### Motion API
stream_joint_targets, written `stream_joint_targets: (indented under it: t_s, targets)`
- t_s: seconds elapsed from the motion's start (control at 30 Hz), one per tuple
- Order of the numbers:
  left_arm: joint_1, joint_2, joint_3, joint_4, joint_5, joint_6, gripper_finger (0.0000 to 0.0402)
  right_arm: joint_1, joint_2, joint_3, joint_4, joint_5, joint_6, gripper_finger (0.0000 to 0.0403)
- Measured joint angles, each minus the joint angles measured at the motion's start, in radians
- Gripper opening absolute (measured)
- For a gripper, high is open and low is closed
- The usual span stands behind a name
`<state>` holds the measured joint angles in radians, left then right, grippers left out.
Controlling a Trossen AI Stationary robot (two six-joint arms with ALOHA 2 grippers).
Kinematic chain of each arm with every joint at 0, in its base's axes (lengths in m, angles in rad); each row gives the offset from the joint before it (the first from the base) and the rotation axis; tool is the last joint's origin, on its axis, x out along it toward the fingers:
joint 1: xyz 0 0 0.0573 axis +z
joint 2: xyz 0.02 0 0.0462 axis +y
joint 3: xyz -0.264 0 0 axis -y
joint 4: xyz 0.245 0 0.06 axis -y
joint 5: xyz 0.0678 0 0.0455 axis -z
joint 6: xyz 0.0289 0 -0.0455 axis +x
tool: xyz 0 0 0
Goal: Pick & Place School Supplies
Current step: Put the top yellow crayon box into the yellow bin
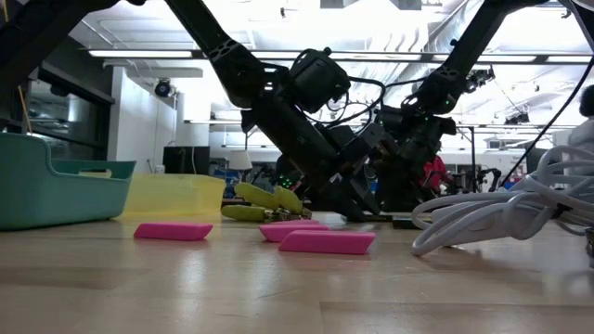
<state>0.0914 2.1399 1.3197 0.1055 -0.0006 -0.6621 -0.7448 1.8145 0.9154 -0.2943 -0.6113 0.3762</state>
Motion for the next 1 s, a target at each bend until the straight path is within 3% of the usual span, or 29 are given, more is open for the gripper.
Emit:
stream_joint_targets:
  t_s: [0.27, 0.73, 0.87, 1.0]
  targets:
    - [-0.002, 0.0, 0.0, 0.0, -0.001, -0.001, 0.0121, 0.01, 0.006, 0.0, 0.04, 0.058, 0.077, 0.0101]
    - [-0.002, 0.0, 0.0, 0.0, -0.001, -0.017, 0.0121, 0.011, 0.006, 0.002, 0.066, 0.064, 0.084, 0.0101]
    - [-0.002, 0.0, 0.0, 0.0, -0.001, -0.018, 0.0121, 0.003, 0.006, 0.045, 0.012, 0.078, 0.028, 0.0101]
    - [-0.002, 0.0, 0.0, 0.0, -0.001, -0.019, 0.0121, -0.007, 0.006, 0.095, -0.111, 0.166, -0.055, 0.0101]
